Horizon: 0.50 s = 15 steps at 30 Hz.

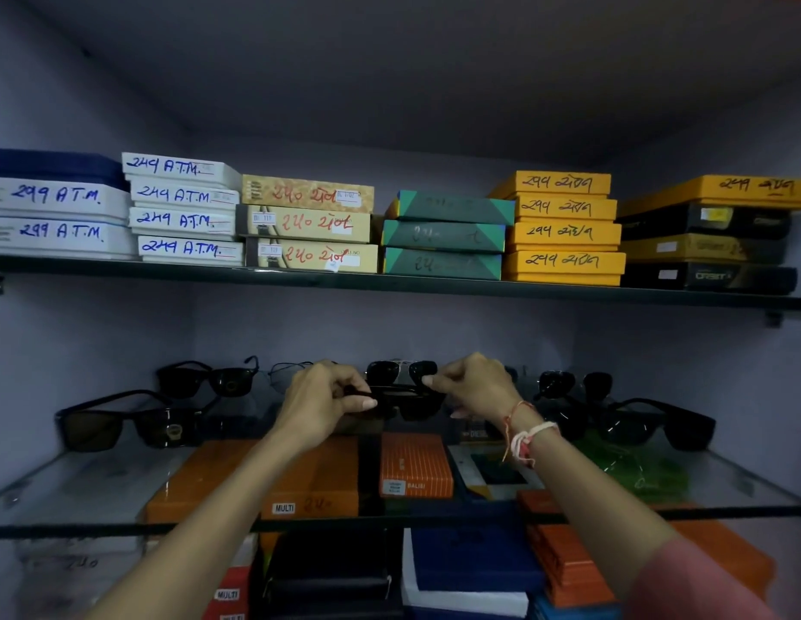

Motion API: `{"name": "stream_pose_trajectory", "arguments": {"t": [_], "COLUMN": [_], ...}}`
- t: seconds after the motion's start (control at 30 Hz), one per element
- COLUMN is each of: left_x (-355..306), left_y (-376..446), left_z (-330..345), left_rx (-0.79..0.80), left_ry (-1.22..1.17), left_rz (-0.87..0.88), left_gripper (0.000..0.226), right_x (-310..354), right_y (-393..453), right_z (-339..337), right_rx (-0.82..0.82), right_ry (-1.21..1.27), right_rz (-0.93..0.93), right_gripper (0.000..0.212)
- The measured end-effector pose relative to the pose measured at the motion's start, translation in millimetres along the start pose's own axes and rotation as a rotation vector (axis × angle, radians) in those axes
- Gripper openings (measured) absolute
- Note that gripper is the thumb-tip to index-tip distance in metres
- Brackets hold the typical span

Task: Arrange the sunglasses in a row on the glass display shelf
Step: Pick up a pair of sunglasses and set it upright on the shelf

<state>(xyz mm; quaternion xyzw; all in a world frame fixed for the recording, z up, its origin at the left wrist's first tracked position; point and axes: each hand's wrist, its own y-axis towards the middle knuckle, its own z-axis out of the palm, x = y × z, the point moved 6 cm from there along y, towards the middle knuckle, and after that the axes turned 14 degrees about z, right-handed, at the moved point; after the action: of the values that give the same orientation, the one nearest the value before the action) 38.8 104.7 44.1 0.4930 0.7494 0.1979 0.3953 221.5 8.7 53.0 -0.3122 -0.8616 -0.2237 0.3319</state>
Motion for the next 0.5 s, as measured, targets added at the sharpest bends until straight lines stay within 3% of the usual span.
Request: {"name": "stream_pose_trajectory", "arguments": {"t": [0.07, 0.13, 0.27, 0.37, 0.5], "left_x": [-1.3, -5.4, -19.6, -22.2, -21.6], "left_y": [1.7, 3.2, 6.2, 12.5, 20.1], "left_z": [-2.2, -4.6, -0.1, -2.9, 1.0], "left_rx": [-0.022, -0.032, 0.065, 0.049, 0.163], "left_ry": [-0.005, 0.009, 0.064, 0.085, 0.102], "left_rz": [-0.004, 0.002, 0.022, 0.005, -0.030], "left_gripper": [0.012, 0.016, 0.035, 0.023, 0.026], "right_x": [2.6, 5.9, 12.6, 17.9, 19.4], "right_y": [-2.2, -4.7, -4.9, -7.8, -8.0], "right_z": [-2.6, -10.0, -27.3, -35.0, -40.8], "right_rx": [0.130, 0.158, -0.027, -0.168, -0.292], "right_ry": [0.033, 0.019, -0.089, -0.111, -0.107], "right_rz": [-0.027, -0.097, -0.192, -0.265, -0.289], "right_gripper": [0.026, 0.024, 0.016, 0.014, 0.012]}}
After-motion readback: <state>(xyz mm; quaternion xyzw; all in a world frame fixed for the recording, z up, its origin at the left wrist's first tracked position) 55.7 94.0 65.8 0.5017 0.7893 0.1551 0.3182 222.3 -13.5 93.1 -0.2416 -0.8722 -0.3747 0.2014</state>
